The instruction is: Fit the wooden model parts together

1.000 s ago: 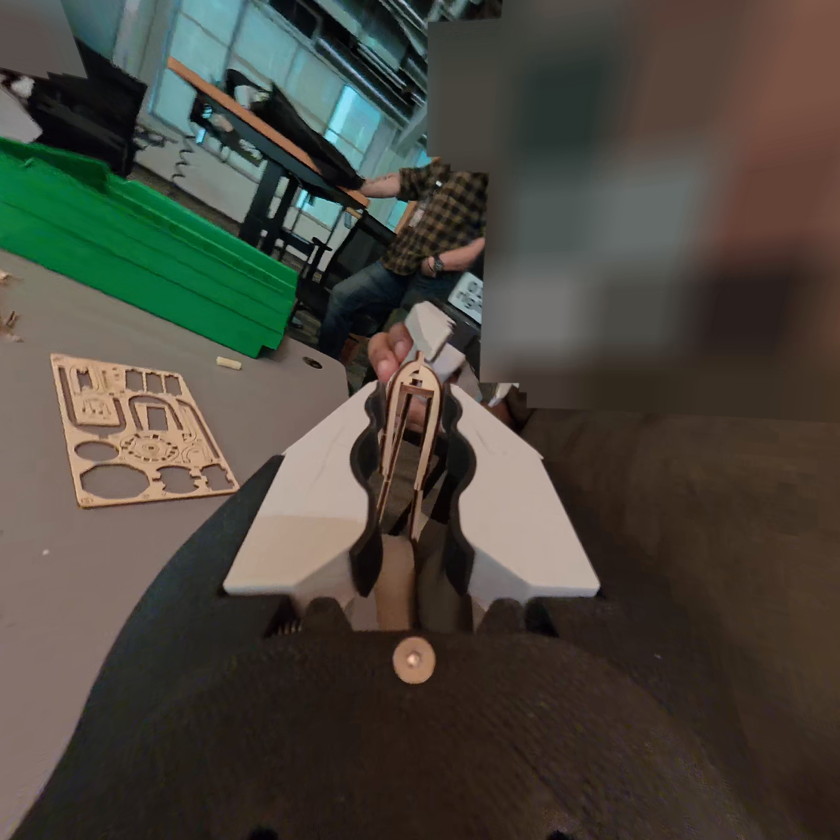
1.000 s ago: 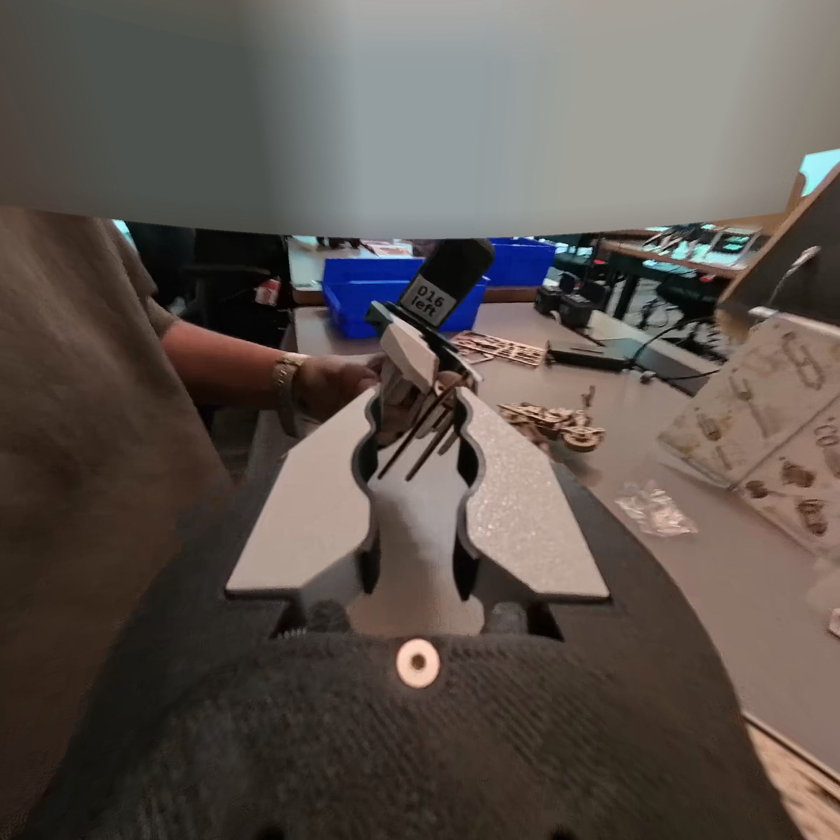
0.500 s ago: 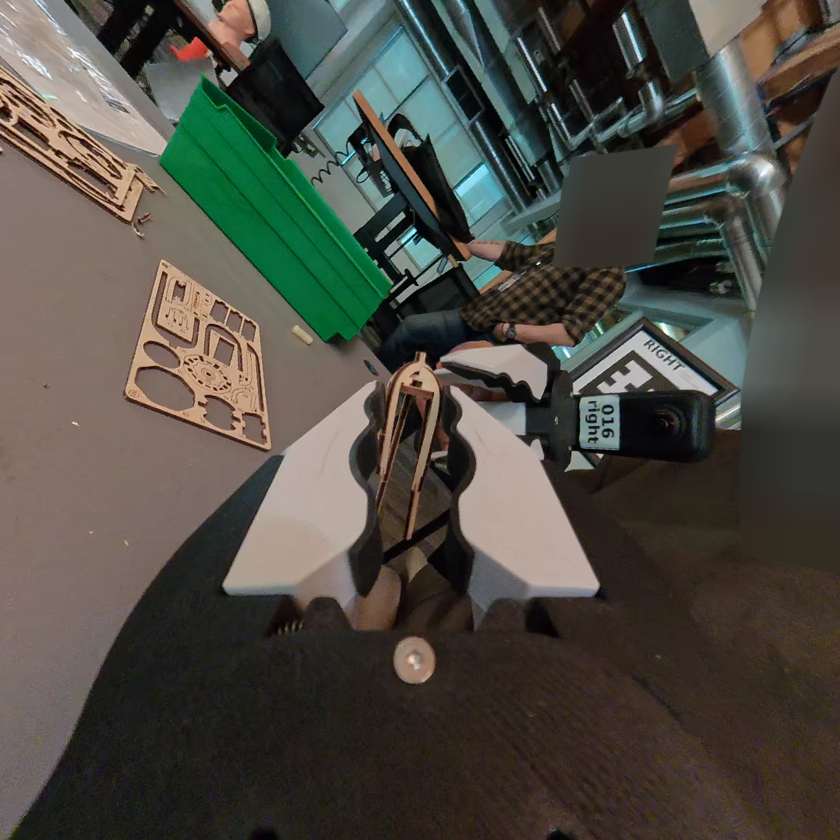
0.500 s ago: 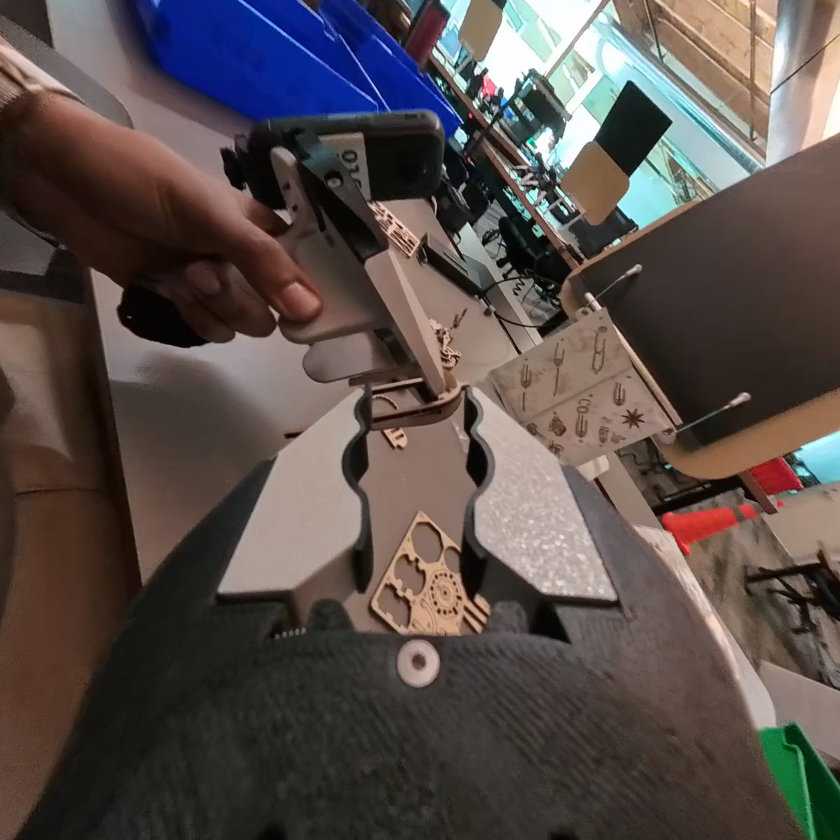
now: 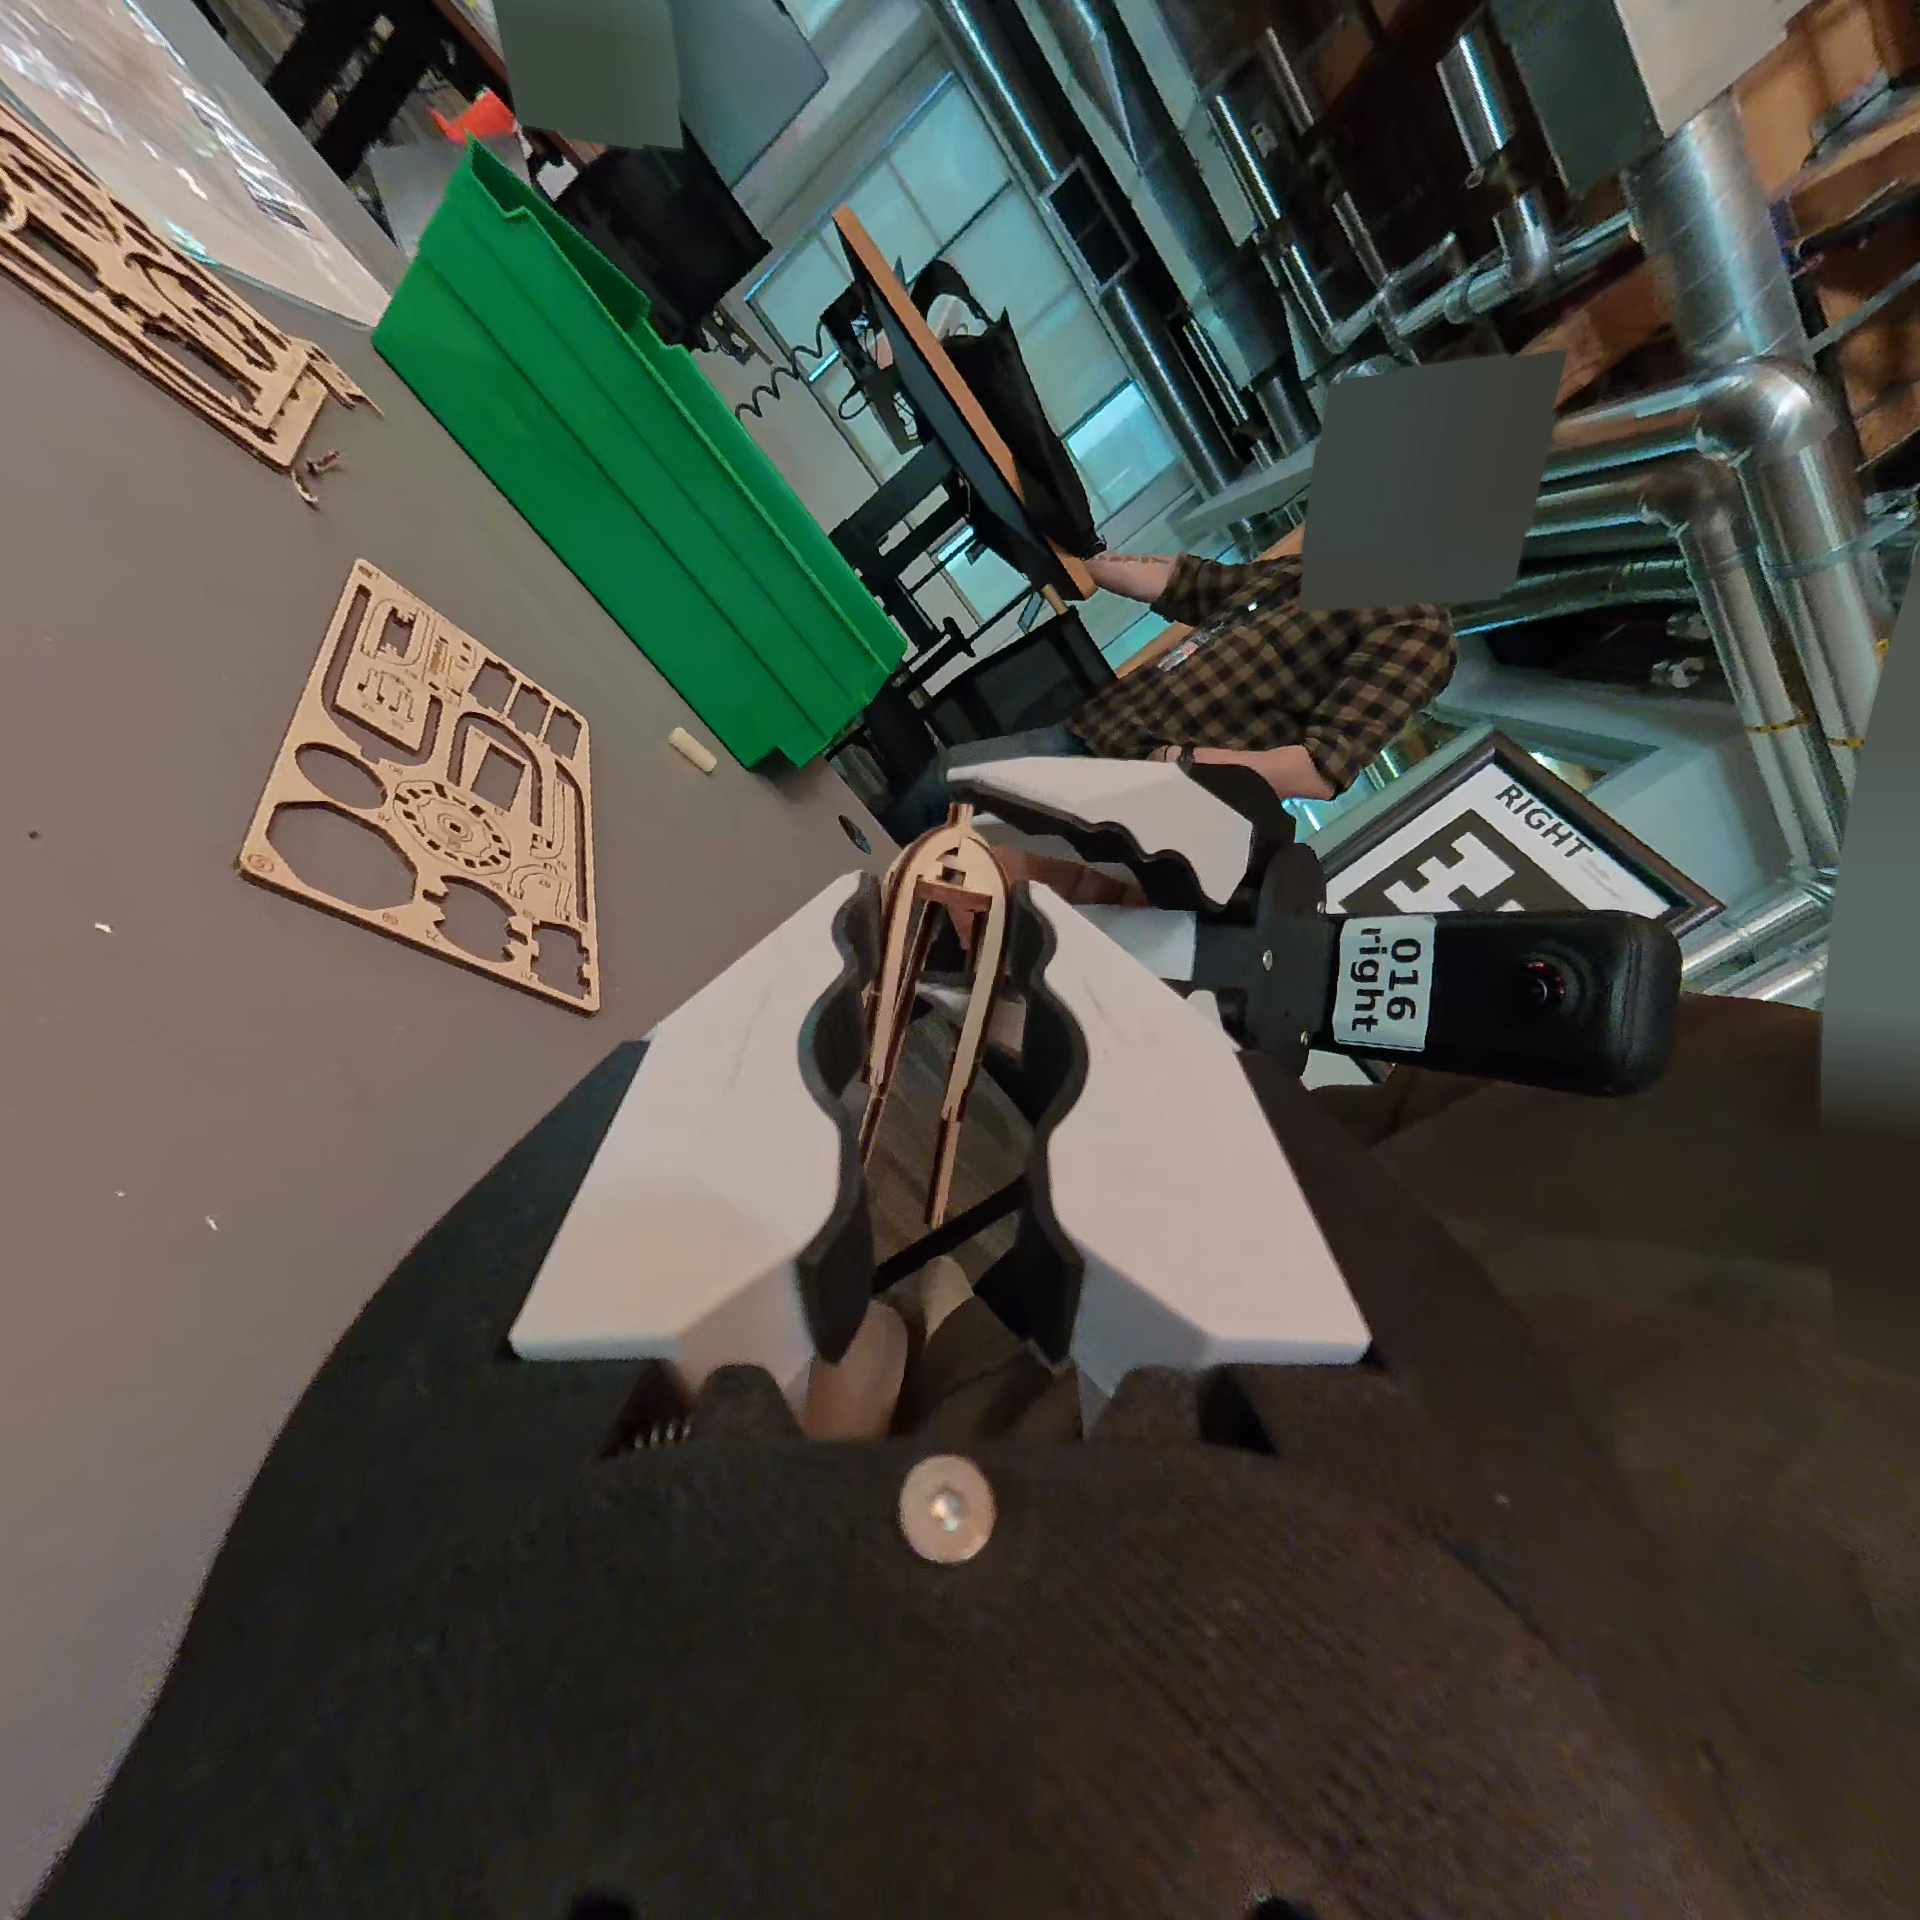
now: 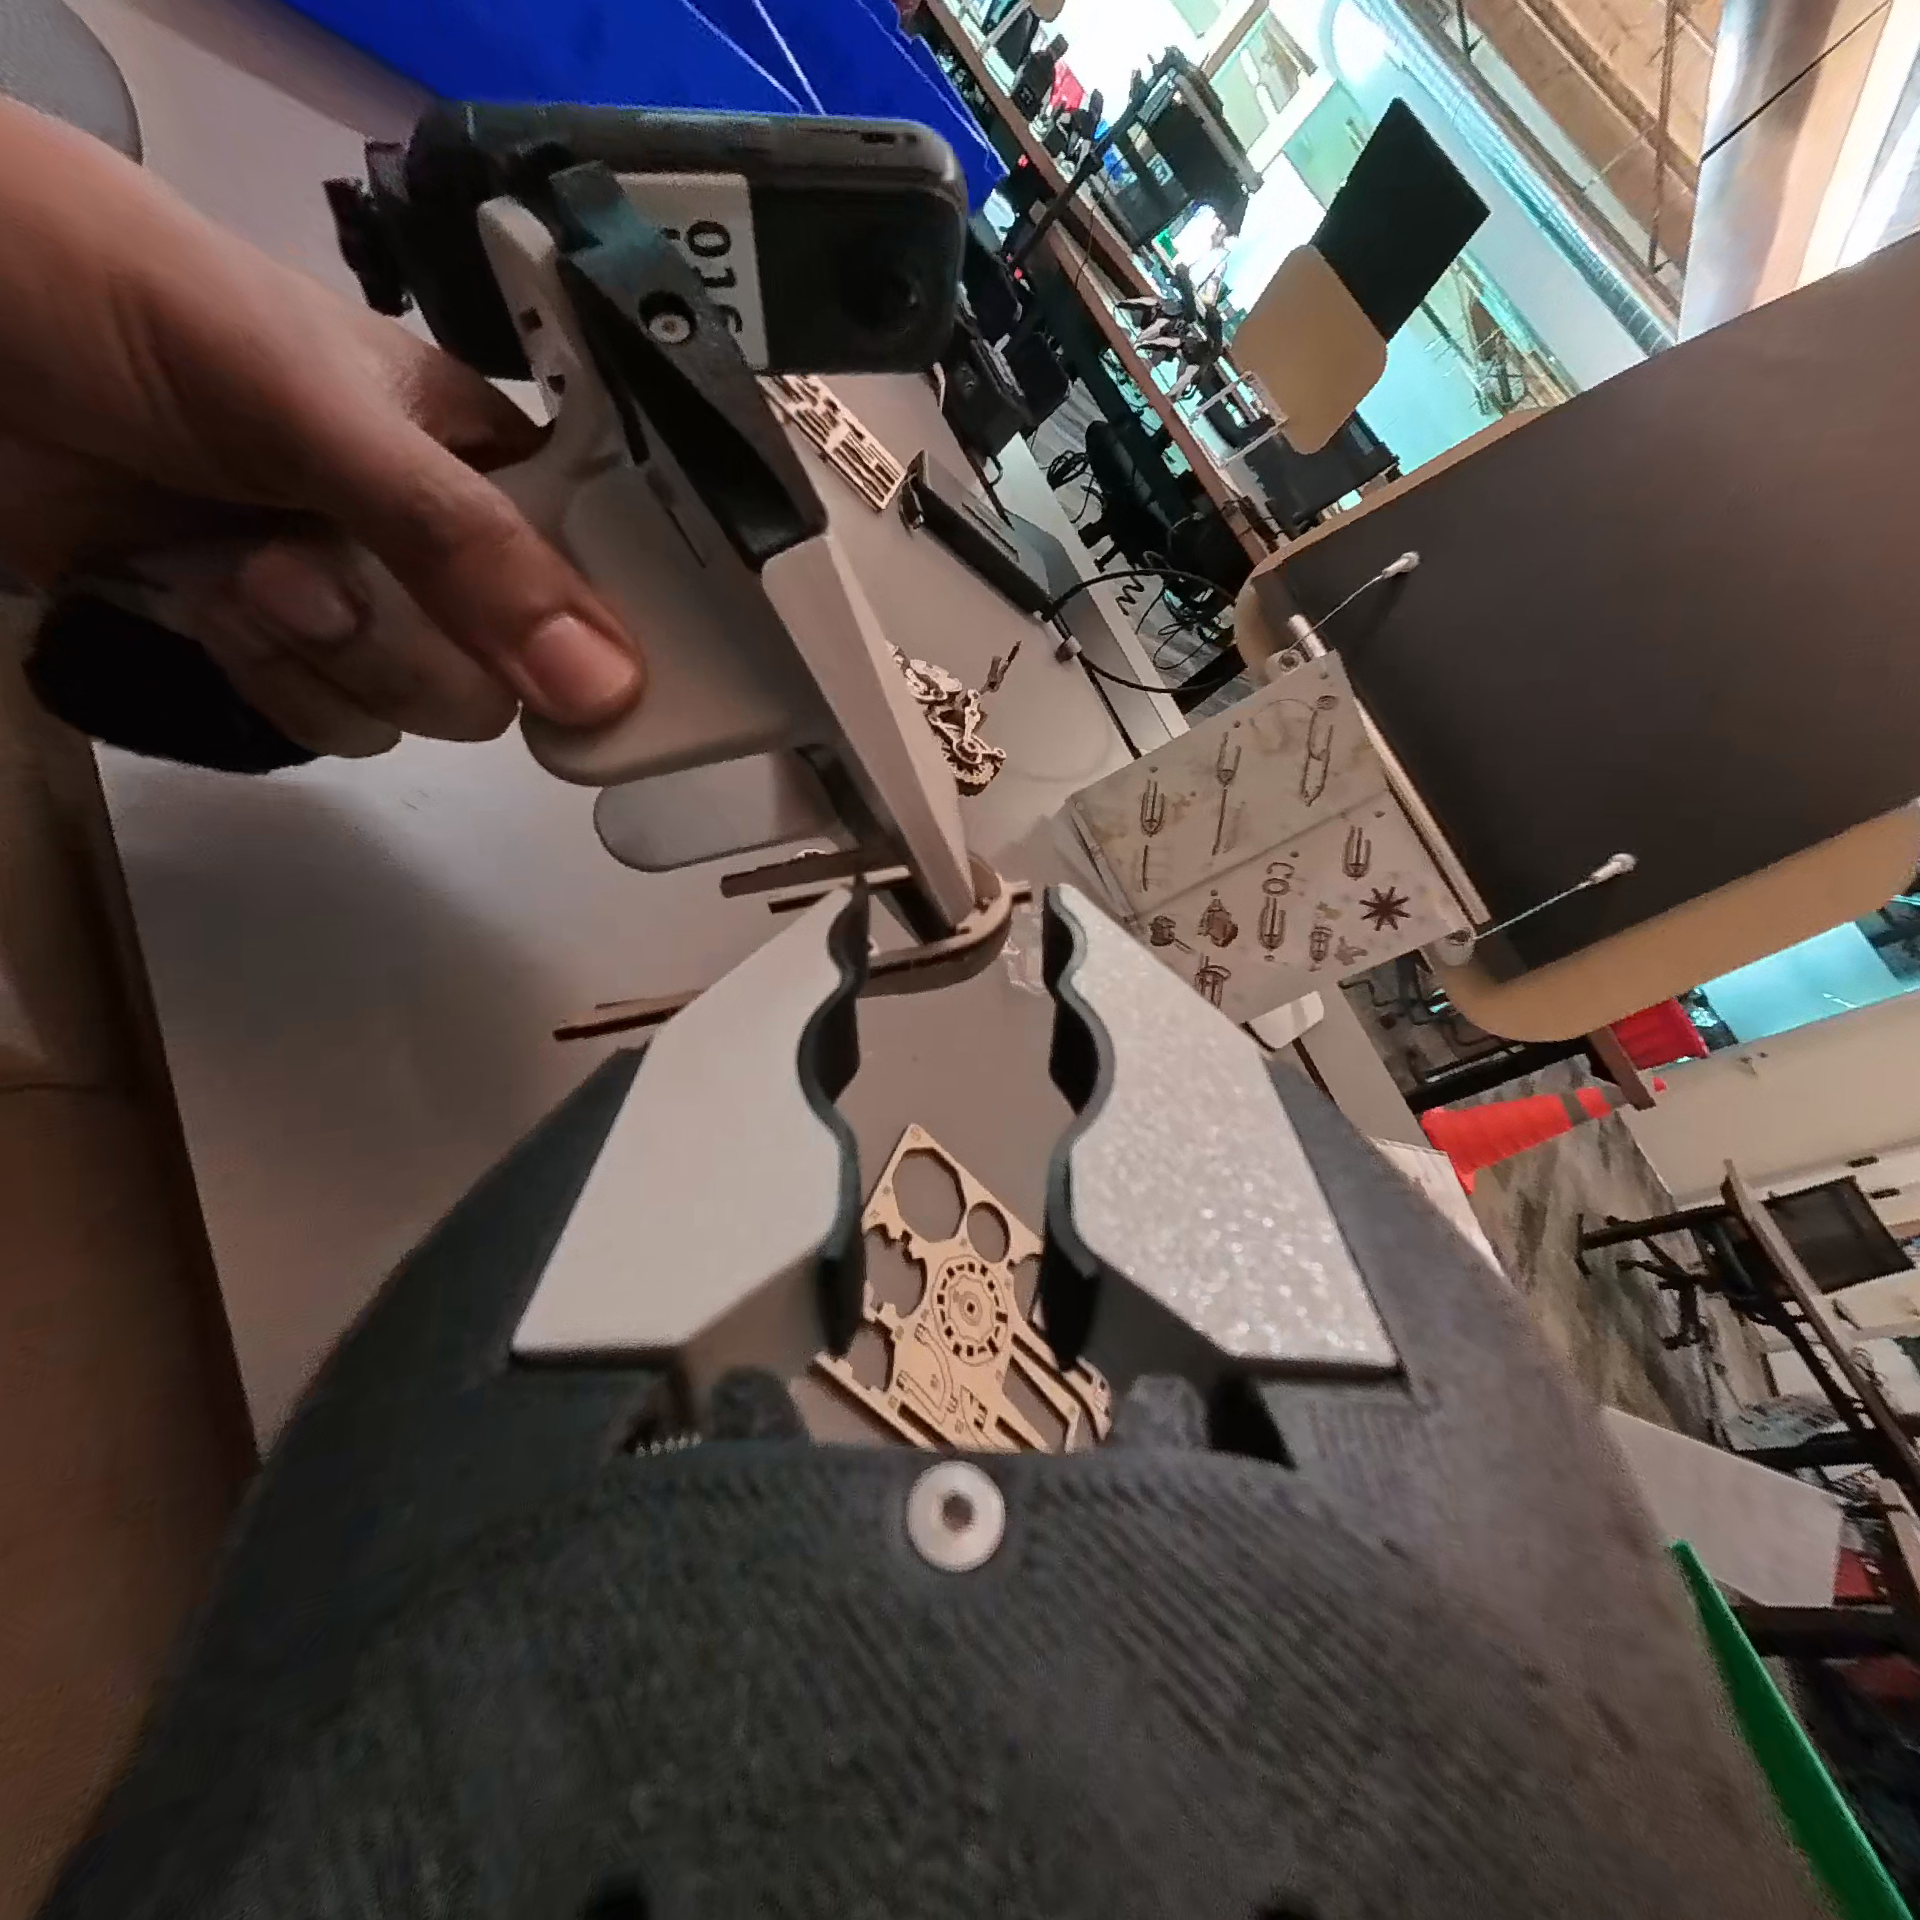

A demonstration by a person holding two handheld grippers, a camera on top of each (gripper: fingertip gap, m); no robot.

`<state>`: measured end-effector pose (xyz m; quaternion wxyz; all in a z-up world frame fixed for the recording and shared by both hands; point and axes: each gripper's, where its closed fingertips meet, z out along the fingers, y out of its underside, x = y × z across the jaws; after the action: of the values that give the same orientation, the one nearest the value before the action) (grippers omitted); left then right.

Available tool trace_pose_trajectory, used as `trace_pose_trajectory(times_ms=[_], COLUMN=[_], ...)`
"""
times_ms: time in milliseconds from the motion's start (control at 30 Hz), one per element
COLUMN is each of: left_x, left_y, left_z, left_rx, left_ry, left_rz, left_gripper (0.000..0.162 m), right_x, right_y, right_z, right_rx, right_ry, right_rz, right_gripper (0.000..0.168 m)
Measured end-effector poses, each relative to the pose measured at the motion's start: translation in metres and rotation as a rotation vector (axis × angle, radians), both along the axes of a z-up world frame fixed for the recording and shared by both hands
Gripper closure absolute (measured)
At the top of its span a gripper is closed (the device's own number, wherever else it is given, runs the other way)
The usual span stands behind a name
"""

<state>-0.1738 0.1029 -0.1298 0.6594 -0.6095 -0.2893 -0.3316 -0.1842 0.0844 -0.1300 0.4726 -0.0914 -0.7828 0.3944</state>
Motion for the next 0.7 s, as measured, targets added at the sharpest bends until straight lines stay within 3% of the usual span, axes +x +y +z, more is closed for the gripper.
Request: trace_pose_trajectory(times_ms=[700], left_x=[0.0078], left_y=[0.0018], left_z=[-0.0047], left_rx=[-0.063], left_ry=[0.049], left_rz=[-0.027], left_gripper=[0.140], right_x=[0.0016], right_y=[0.0005], right_z=[-0.0035], right_rx=[0.082], right_ry=[0.033], right_rz=[0.008], right_gripper=[0.152])
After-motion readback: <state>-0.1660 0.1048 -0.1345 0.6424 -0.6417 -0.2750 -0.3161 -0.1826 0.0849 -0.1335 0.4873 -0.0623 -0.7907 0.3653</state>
